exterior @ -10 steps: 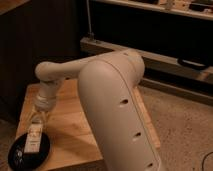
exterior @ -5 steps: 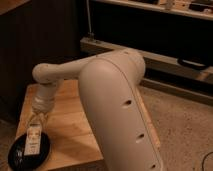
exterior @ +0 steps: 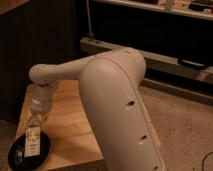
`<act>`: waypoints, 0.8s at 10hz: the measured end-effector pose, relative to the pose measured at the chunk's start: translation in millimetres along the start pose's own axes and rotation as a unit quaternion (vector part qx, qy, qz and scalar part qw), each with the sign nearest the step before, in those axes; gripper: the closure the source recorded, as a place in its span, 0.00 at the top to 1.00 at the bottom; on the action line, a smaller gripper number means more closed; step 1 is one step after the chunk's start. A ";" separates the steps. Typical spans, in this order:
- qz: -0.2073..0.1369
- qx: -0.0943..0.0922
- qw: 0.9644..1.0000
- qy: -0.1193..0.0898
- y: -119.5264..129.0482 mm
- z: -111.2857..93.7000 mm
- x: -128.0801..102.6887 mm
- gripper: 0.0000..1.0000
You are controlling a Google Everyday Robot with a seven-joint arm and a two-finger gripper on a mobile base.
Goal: Place the bottle in the ceramic bowl
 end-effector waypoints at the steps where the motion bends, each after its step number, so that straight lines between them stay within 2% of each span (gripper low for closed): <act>1: -0.003 0.001 1.000 0.000 1.2 0.7 -0.2 0.70; 2: -0.008 0.002 1.000 0.001 1.8 2.5 -0.9 0.78; 3: -0.013 0.003 1.000 0.005 2.9 3.8 -0.4 0.80; 8: -0.022 0.006 1.000 0.015 4.9 8.3 0.0 0.80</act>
